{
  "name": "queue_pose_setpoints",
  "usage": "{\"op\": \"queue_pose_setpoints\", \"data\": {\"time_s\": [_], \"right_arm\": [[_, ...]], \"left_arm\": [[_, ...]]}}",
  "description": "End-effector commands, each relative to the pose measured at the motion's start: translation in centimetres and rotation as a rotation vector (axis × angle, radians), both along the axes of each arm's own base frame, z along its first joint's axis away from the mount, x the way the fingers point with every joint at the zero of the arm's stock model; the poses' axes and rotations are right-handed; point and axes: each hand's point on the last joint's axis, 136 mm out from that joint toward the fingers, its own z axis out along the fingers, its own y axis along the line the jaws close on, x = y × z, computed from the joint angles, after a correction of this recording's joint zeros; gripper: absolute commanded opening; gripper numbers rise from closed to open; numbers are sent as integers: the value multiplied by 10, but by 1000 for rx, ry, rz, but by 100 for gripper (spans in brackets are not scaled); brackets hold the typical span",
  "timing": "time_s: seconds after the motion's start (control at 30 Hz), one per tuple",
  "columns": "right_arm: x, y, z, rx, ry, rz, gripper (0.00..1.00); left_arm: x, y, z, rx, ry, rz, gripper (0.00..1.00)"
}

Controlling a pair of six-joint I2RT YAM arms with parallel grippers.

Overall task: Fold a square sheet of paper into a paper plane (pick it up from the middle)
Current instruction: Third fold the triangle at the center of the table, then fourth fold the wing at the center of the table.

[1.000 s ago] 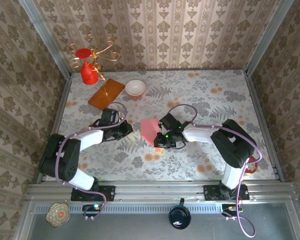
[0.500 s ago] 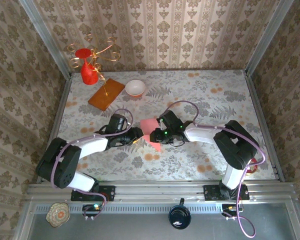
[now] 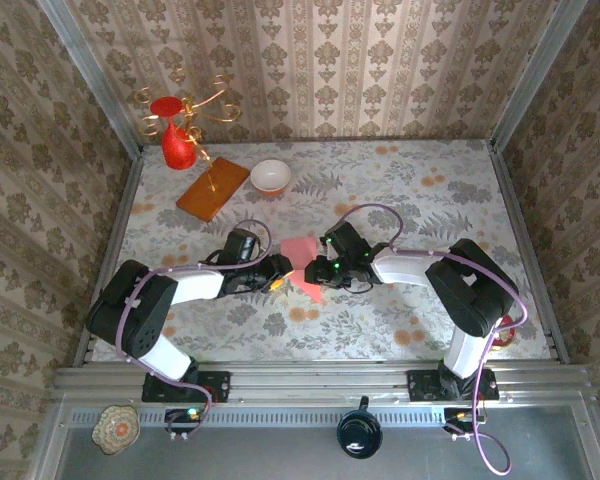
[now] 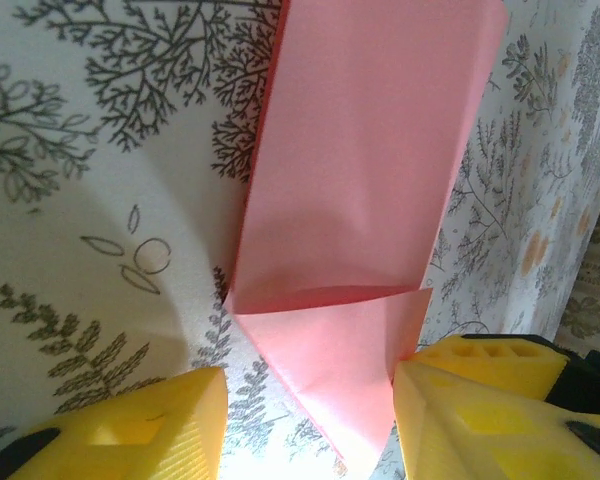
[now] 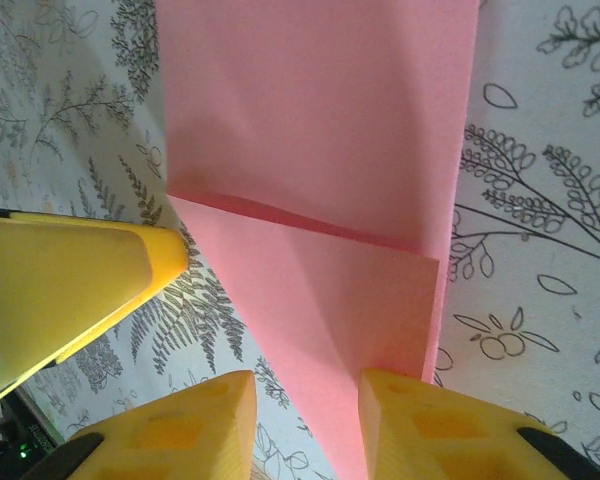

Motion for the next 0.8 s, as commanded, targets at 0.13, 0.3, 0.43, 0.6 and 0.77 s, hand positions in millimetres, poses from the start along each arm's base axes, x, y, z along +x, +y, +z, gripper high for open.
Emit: {"op": "queue_pose_setpoints", "data": {"time_s": [0.13, 0.3, 0.43, 0.6, 0.77], "right_arm": [[-1, -4, -5, 5, 12, -12, 32], [-2, -6, -8, -4, 15, -17, 32], [-1, -10, -12, -21, 20, -28, 32], [-2, -13, -18, -41, 35, -36, 31], [-3, -17, -25, -55, 53, -49, 32]], "left_arm": [[12, -14, 12, -54, -17, -15, 43], [11, -11, 6, -37, 1, 2, 44], [9, -1, 3, 10, 4, 29, 45], [6, 6, -2, 34, 20, 55, 45], [6, 3, -3, 20, 22, 56, 46]]}}
